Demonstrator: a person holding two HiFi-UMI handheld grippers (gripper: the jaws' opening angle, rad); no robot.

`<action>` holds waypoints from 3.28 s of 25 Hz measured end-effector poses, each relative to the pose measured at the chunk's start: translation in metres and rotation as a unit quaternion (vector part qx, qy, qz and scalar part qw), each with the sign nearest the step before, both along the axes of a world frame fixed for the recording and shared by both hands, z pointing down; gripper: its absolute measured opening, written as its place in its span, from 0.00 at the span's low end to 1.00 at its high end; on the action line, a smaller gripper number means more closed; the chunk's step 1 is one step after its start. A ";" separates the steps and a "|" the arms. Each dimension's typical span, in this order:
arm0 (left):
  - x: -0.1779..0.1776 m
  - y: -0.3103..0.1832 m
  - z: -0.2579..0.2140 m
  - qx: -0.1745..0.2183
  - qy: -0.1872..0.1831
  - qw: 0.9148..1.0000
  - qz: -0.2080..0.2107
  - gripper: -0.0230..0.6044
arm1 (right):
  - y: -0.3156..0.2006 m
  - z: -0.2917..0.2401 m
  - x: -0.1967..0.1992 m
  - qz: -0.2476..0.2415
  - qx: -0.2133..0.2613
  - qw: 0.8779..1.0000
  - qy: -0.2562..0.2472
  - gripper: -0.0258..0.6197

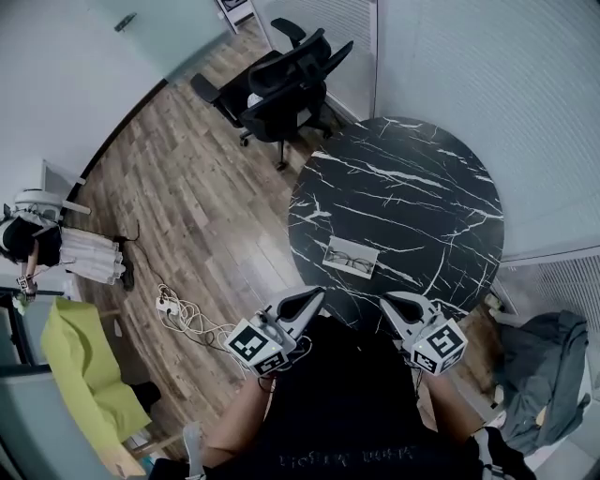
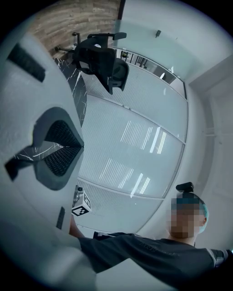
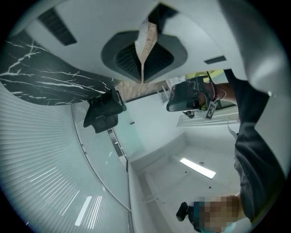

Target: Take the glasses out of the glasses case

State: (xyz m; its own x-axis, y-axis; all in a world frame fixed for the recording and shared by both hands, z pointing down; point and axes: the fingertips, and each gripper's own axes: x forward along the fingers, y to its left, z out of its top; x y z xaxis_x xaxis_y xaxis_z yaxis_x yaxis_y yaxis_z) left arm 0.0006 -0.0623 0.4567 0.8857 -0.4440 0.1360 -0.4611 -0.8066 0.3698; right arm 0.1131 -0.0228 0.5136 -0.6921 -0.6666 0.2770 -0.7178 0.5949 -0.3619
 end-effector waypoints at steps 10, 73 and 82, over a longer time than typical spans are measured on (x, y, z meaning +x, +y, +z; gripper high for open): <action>-0.019 -0.015 0.041 -0.029 -0.017 0.999 0.005 0.07 | -0.031 0.035 -0.027 -0.037 -0.014 0.995 0.091 0.09; -0.045 -0.021 0.115 -0.073 -0.074 0.995 0.009 0.07 | -0.088 0.240 -0.058 -0.199 -0.139 0.899 0.364 0.09; -0.041 -0.021 0.121 -0.081 -0.075 0.994 0.010 0.07 | -0.093 0.260 -0.060 -0.230 -0.138 0.874 0.405 0.09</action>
